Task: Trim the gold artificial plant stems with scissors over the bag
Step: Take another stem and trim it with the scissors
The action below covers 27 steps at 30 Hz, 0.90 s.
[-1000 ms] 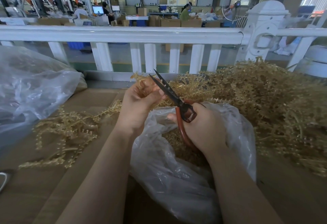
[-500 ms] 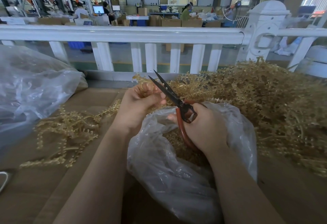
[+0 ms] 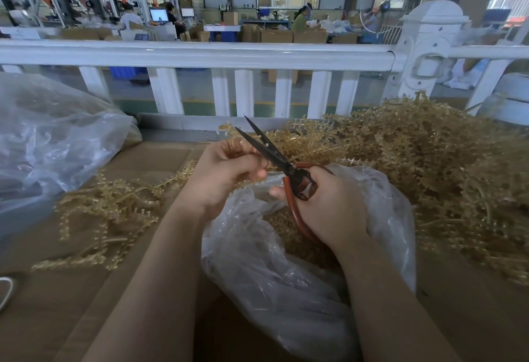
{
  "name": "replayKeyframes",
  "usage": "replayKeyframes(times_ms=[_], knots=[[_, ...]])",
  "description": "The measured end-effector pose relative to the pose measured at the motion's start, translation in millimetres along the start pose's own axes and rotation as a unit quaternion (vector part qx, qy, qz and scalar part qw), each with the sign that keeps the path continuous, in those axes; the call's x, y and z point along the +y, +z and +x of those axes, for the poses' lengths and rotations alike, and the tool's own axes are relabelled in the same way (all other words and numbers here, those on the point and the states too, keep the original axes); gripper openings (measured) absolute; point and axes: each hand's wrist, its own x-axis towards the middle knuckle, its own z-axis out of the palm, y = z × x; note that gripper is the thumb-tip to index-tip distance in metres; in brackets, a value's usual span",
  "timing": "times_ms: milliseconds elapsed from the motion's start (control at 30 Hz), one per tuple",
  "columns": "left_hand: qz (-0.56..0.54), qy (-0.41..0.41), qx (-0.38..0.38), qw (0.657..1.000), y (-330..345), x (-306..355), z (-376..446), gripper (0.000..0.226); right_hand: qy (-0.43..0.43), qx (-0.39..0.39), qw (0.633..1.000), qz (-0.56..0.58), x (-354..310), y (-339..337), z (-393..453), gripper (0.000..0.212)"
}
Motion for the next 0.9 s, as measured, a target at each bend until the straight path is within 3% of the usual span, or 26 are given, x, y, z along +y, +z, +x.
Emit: replayKeyframes(times_ms=[233, 467, 667, 900], knots=[[-0.028, -0.006, -0.014, 0.999, 0.3, -1.0, -1.2, 0.010, 0.012, -0.020, 0.999, 0.030, 4.9, 3.9, 0.1, 0.064], [-0.034, -0.005, -0.021, 0.999, 1.6, 0.5, -1.3, 0.014, 0.003, -0.012, 0.999, 0.046, 6.3, 4.6, 0.8, 0.045], [-0.030, -0.017, -0.003, 0.999, 1.8, 0.6, -0.9, 0.019, -0.007, 0.005, 0.998, 0.058, 5.5, 4.5, 0.0, 0.042], [-0.090, -0.086, 0.006, 0.992, 0.7, 3.4, 0.6, 0.013, 0.048, -0.043, 0.993, 0.099, 7.0, 7.6, 2.7, 0.048]])
